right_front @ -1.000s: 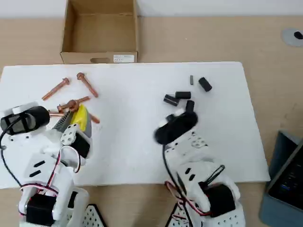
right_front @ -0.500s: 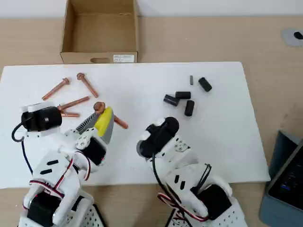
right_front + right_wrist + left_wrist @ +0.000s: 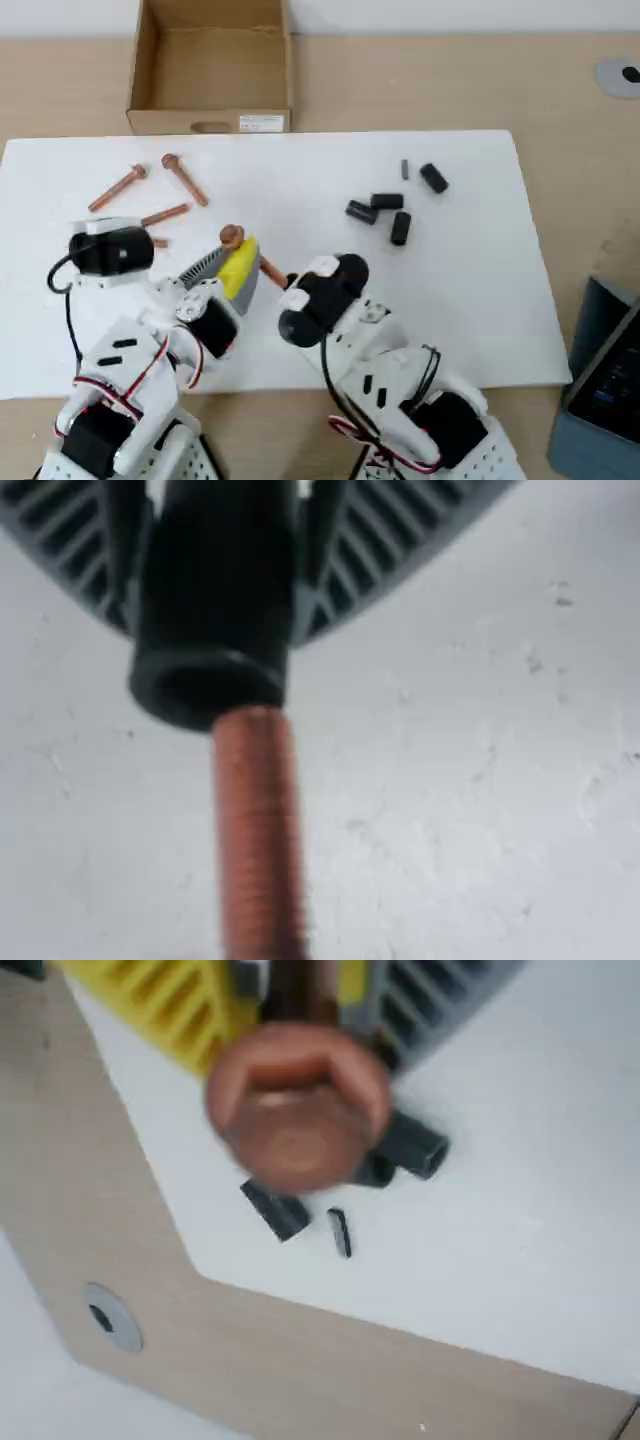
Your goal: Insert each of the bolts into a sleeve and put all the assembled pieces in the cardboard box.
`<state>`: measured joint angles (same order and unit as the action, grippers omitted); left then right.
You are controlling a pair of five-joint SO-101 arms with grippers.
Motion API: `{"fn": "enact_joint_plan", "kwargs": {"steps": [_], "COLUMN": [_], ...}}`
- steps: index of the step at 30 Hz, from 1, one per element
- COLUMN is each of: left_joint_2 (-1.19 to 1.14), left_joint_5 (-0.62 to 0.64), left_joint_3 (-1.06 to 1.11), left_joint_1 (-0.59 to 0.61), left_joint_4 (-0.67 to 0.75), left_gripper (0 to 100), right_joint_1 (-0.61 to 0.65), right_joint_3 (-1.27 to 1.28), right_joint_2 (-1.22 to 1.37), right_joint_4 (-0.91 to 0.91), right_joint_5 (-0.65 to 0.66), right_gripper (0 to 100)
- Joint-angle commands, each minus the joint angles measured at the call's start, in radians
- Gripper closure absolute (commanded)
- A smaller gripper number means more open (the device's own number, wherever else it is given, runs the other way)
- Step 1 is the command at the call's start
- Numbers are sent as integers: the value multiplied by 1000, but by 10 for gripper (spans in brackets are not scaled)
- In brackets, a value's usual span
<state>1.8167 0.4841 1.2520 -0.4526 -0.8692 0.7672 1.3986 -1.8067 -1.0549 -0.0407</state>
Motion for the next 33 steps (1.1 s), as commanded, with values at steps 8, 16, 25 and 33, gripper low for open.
{"fn": "enact_joint_plan", "kwargs": {"steps": [8, 16, 25, 33], "left_joint_2": [4, -2, 2, 2], "left_joint_5": [0, -46, -98, -100], "left_joint_3": [26, 31, 64, 86], "left_joint_1": [-21, -66, -219, -224], "left_joint_4": [74, 61, -98, -123], "left_gripper": [999, 999, 999, 982], "right_joint_1": [38, 38, 38, 38], "right_joint_3": [-36, -54, -93, -102], "right_joint_2": [-120, -120, -120, -120], "right_joint_4": [25, 26, 26, 26], "right_joint_5": [0, 20, 57, 57], "right_gripper": [989, 989, 989, 989]}}
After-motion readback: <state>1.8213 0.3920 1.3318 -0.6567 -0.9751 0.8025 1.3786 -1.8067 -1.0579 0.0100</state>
